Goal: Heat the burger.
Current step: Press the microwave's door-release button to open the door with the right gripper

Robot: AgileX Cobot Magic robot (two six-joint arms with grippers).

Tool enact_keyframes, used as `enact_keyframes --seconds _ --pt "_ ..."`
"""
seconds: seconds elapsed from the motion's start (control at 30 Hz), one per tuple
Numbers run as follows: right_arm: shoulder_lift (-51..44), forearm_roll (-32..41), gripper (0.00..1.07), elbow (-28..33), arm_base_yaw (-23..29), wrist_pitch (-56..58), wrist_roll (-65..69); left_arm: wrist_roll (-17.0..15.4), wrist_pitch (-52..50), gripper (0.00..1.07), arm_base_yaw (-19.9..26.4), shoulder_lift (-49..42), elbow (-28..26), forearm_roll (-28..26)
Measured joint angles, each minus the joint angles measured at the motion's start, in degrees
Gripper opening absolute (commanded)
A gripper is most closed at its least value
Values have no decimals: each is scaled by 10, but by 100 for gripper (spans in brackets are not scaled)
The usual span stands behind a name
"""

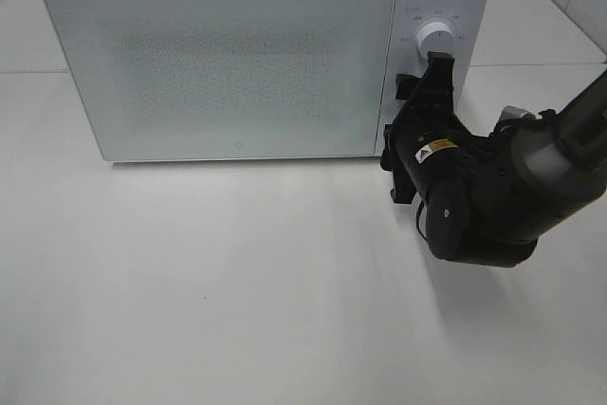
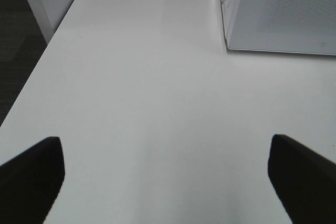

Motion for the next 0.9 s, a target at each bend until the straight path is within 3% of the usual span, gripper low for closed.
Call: enact_keyframes --seconds 0.5,0.9 --pt "-30 -2 77 57 7 -10 -19 0 0 98 0 0 0 0" --pt "-172 -23 76 138 43 -10 -158 0 0 98 0 0 0 0"
